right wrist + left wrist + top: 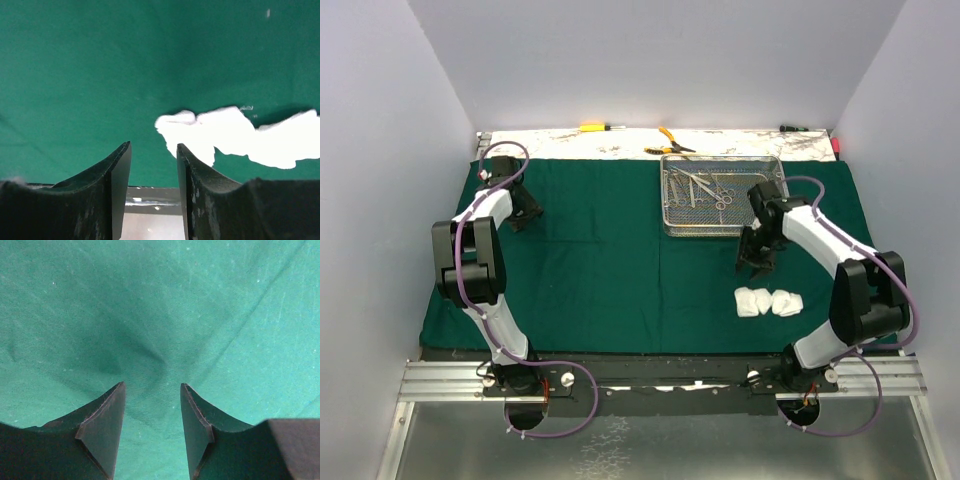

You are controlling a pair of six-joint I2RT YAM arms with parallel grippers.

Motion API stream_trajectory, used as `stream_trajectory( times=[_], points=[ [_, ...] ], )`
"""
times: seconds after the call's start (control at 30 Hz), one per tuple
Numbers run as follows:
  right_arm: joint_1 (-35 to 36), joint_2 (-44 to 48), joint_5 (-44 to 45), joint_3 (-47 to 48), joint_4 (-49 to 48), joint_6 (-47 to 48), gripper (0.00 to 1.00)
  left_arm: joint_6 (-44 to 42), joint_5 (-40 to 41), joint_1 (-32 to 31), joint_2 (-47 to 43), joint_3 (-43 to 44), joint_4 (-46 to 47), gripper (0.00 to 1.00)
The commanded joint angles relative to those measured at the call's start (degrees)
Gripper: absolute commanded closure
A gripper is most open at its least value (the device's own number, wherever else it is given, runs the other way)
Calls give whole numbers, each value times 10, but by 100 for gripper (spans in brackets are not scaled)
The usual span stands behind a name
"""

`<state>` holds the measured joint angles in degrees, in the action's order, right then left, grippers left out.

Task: Open and lay out the surgical kit
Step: Place the medical item in the surgical kit, then pick up the medical item from the container.

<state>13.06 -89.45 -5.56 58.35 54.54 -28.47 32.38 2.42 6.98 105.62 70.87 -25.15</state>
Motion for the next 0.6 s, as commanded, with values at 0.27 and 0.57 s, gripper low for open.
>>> stream_trajectory(
  times=[0.27, 0.57],
  points=[
    [0, -75, 104, 261, -99, 42, 55, -21, 11, -3, -27, 39, -4, 50],
    [0, -284, 19, 472, -183, 211, 59, -63, -22, -3, -57, 48, -3, 49]
  ],
)
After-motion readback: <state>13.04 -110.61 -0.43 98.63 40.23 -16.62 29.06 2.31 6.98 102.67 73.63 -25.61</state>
